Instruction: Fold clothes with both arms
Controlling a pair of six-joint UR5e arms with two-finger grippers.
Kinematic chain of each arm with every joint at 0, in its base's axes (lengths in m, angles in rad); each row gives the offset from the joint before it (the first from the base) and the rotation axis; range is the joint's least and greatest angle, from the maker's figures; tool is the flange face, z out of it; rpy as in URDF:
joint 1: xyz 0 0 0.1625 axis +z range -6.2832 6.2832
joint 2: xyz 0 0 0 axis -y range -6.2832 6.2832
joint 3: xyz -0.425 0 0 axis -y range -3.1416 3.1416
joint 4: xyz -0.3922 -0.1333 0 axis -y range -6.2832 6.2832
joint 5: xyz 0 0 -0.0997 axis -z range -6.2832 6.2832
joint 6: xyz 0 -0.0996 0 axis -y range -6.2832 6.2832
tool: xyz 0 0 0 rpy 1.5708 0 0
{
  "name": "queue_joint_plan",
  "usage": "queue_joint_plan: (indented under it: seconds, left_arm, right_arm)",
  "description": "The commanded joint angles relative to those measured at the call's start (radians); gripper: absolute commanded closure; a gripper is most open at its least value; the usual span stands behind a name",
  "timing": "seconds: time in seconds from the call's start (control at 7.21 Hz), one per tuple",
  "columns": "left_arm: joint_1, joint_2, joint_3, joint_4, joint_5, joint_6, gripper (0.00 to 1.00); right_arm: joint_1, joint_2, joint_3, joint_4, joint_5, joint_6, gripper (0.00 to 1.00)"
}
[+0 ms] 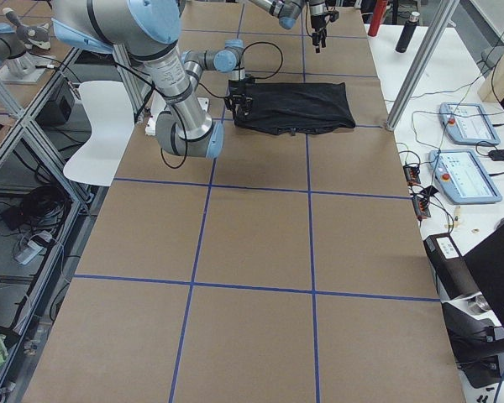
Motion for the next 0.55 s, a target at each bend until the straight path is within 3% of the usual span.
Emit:
queue_joint_plan:
  seconds: [0.0, 0.42]
  left_arm:
    - [0.000, 0.000, 0.000, 0.000, 0.000, 0.000, 0.00]
    - [0.000, 0.000, 0.002, 0.000, 0.000, 0.000, 0.00]
  right_arm:
    - [0.000, 0.005, -0.002, 0.000, 0.001, 0.000, 0.46]
    - [0.000, 0.008, -0.006, -0.009, 0.014, 0.005, 0.56]
